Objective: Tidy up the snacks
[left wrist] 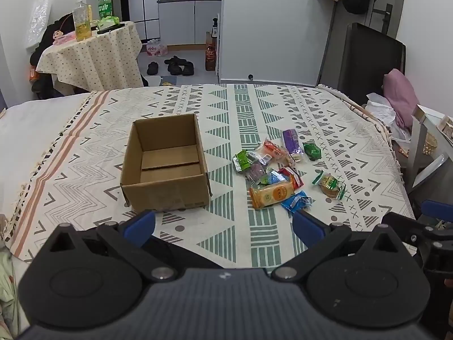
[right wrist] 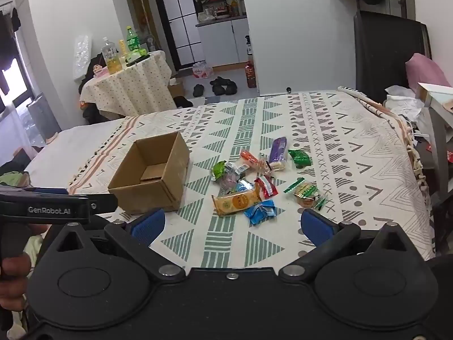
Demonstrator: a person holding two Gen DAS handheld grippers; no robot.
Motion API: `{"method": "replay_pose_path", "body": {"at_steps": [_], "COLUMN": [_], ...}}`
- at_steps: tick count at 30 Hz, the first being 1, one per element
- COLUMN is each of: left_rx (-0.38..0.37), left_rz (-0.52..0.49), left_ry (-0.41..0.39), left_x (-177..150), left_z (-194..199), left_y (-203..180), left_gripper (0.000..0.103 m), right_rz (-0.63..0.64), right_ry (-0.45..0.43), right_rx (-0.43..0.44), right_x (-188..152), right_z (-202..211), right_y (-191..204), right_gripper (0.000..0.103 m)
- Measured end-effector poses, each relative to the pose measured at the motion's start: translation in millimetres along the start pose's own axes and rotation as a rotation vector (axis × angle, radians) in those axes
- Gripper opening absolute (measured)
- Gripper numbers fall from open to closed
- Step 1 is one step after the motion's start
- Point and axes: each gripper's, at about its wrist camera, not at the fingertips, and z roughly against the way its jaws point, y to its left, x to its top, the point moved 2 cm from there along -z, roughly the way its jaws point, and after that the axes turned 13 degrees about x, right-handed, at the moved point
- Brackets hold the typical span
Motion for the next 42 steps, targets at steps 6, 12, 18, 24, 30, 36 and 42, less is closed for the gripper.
{"method": "replay_pose_path", "body": {"at_steps": [6, 12, 18, 24, 30, 36, 42], "left_rx": [-0.009, -0.019, -0.012, -0.008, -0.008, -0.015, -0.02], "left_rz": [-0.011, -0.008, 0.002, 0.005, 0.001, -0.004, 0.006], "left_ry": [-0.006, 0.003, 0.004, 0.017, 0.024, 0.02, 0.014], "left_x": [0, -3, -4, -5, -5, -5, -4], "left_z": [5, 4, 7, 7, 8, 10, 14], "left_y": [1, 1, 1, 2, 1, 0, -2], "left_gripper": [0.103, 0.103, 0.103, 0.103, 0.103, 0.103, 0.103], "right_rz": [0.007, 0.006, 0.002, 0.026, 0.023, 0.013, 0.013], "right_ry": [-0.004, -0.002, -0.007, -0.006, -0.004, -0.008, -0.009], "right_rx": [0.003, 0.003, 0.017, 0.015, 0.007, 0.002, 0.001], "right_x": [0, -3, -2, -2, -3, -3, -2], "right_z": [0, 1, 4, 4, 5, 7, 8], "right_y": [2, 0, 0, 4, 4, 1, 1], "right_gripper": [0.103, 0.103, 0.103, 0.103, 0.103, 0.103, 0.103]}}
